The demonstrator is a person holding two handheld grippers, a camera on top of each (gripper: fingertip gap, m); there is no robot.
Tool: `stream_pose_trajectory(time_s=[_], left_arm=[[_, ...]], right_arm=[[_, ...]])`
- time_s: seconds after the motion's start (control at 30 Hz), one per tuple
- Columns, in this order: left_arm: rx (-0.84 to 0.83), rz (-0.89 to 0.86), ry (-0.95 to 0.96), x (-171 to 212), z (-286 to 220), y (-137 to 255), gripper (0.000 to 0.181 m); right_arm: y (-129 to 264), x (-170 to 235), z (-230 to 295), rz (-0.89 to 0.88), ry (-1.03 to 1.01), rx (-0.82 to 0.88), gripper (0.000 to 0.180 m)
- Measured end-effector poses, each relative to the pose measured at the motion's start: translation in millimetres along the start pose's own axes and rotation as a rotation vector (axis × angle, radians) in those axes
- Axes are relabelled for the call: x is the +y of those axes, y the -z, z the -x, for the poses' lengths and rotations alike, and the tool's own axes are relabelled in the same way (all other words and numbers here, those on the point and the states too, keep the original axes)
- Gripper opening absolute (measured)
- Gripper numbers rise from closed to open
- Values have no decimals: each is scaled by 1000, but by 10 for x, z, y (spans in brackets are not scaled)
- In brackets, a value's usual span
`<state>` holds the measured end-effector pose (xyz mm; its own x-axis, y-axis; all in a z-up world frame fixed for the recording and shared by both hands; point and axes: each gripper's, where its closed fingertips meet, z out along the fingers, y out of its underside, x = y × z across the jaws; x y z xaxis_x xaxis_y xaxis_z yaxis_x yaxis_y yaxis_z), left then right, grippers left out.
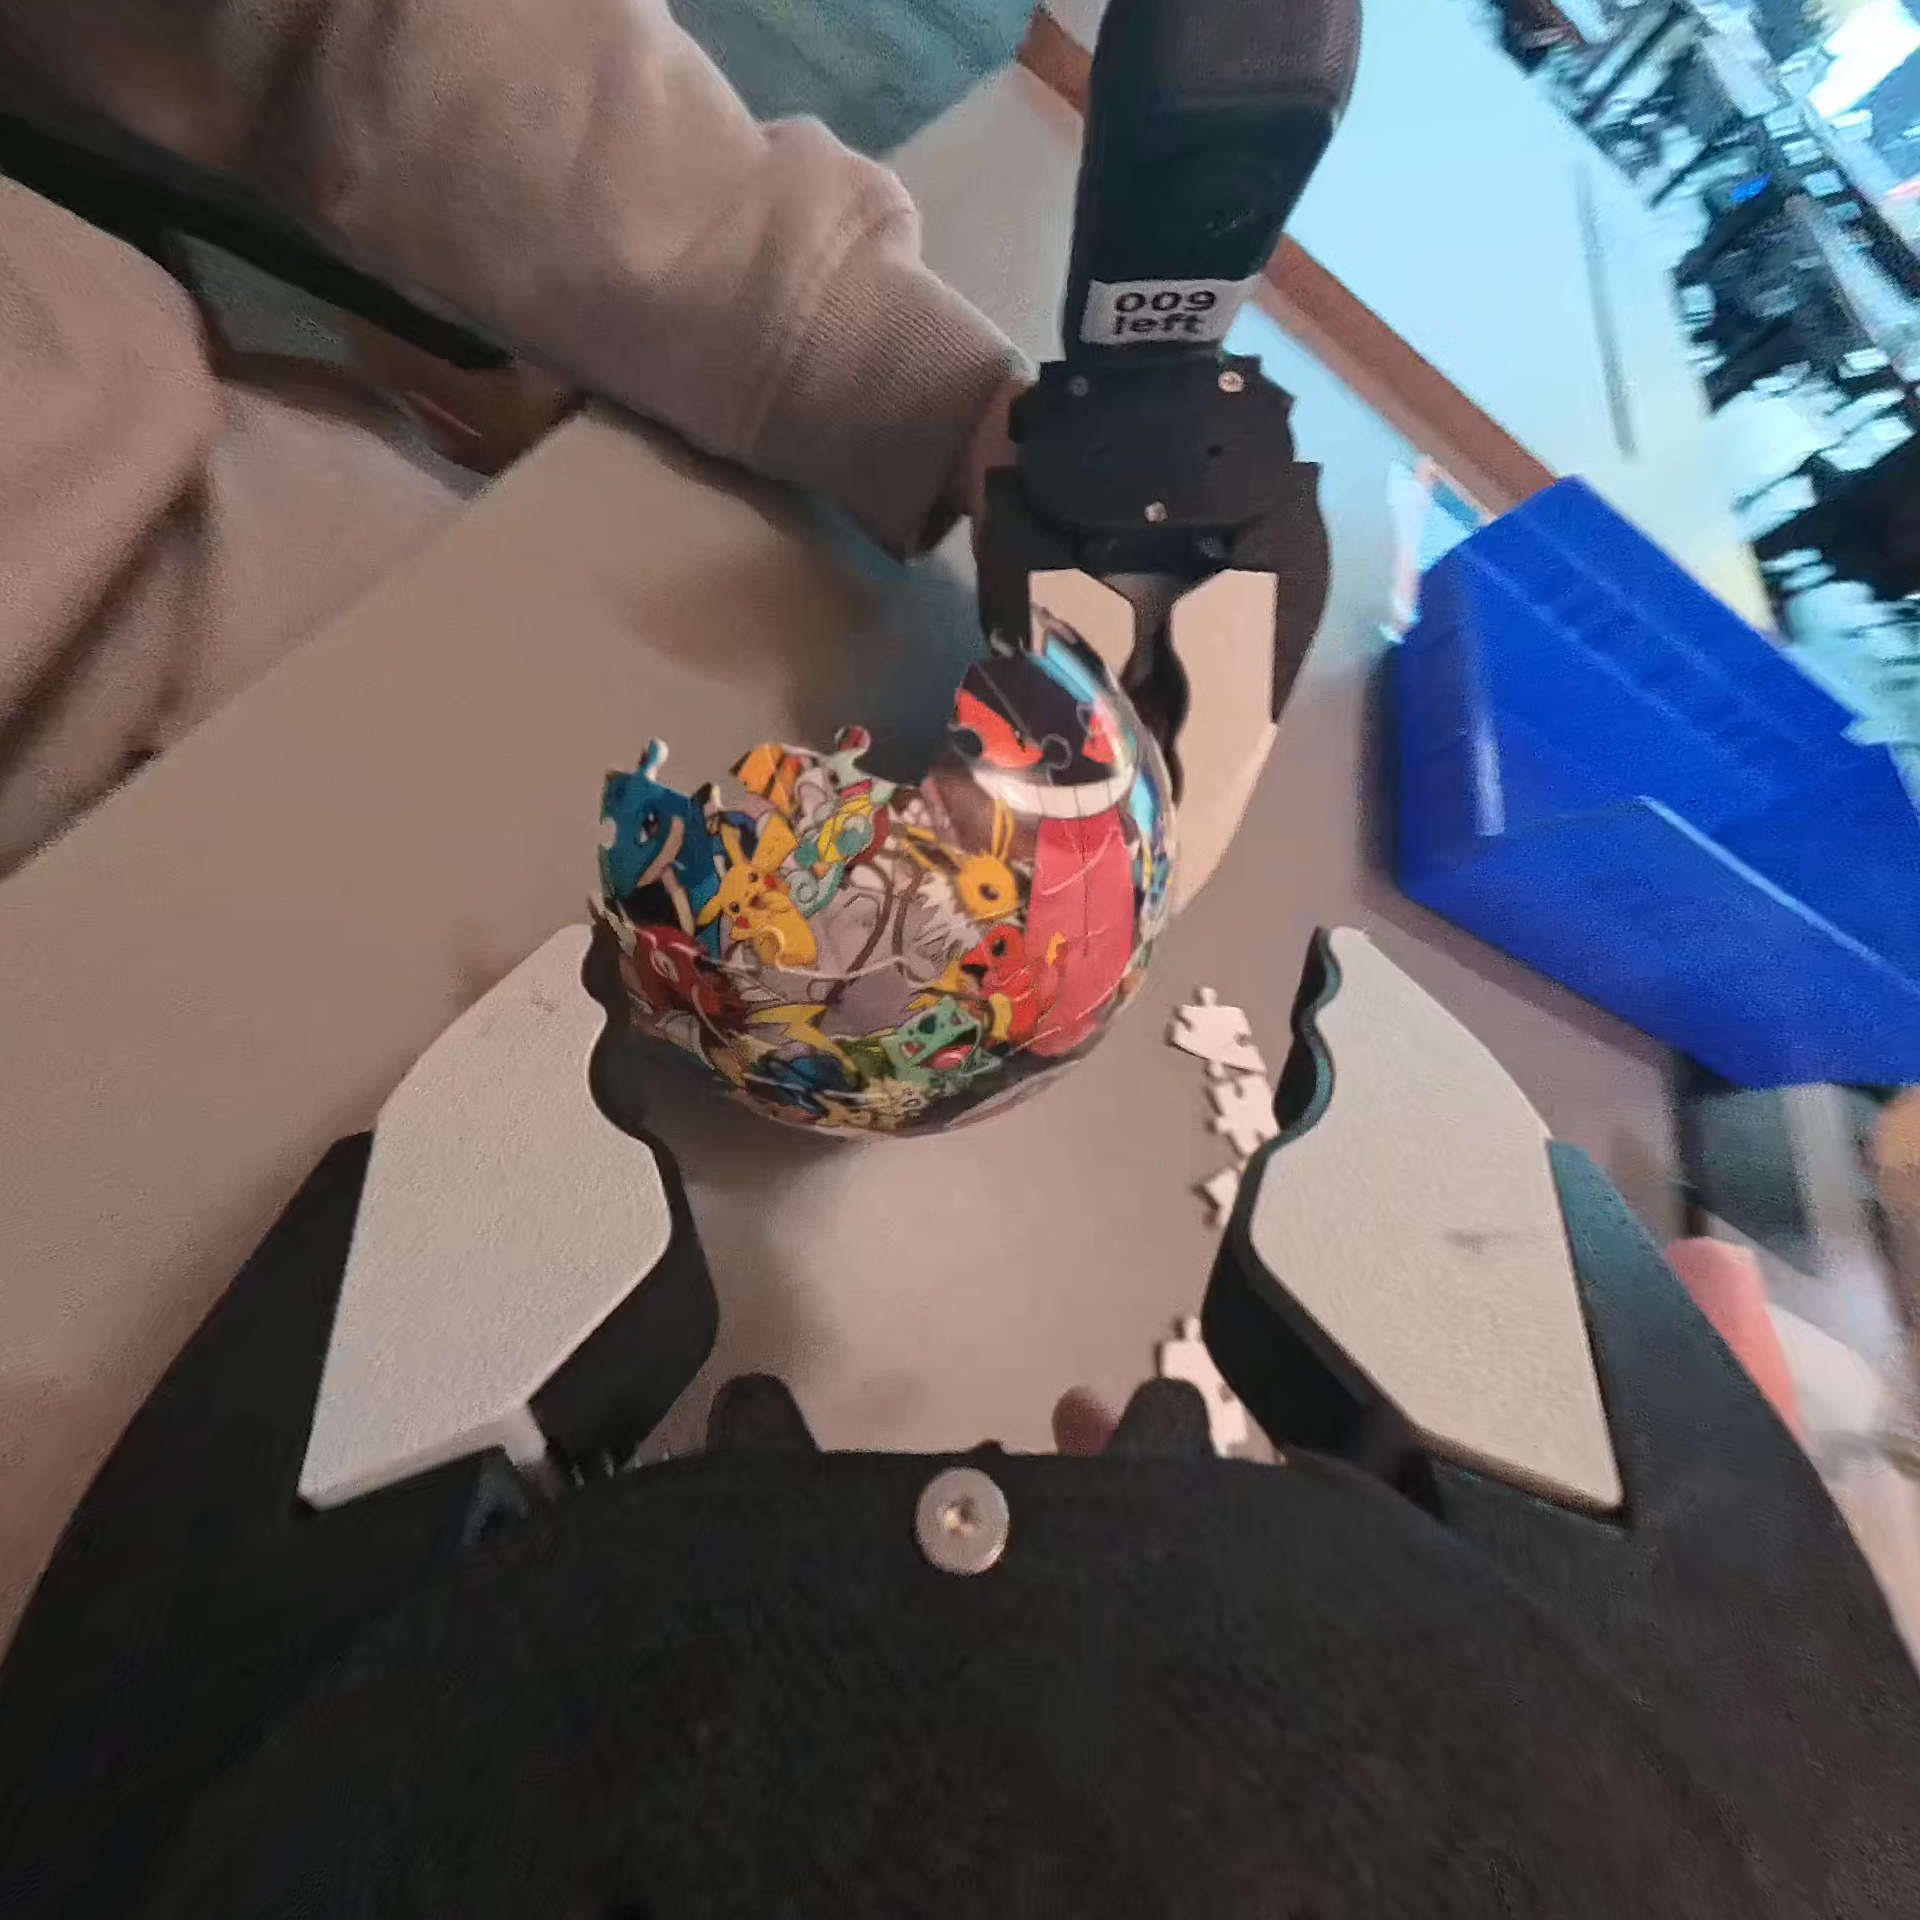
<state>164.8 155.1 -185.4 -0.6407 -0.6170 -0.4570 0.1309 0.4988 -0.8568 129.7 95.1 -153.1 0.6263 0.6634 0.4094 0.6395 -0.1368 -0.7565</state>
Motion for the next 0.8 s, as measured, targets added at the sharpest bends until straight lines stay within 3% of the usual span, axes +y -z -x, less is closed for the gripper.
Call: stream_pose_trajectory(time_s=[0.33,0.5,0.8], left_arm=[[-56,23,-152,-62,32,-112,8],[-79,36,-161,-35,62,-140,10],[-138,-2,-140,-102,184,-126,18]], right_arm=[[-159,35,-55,53,-237,-202,116],[-144,58,21,111,-152,-203,109],[-194,146,17,188,-97,-205,113]])
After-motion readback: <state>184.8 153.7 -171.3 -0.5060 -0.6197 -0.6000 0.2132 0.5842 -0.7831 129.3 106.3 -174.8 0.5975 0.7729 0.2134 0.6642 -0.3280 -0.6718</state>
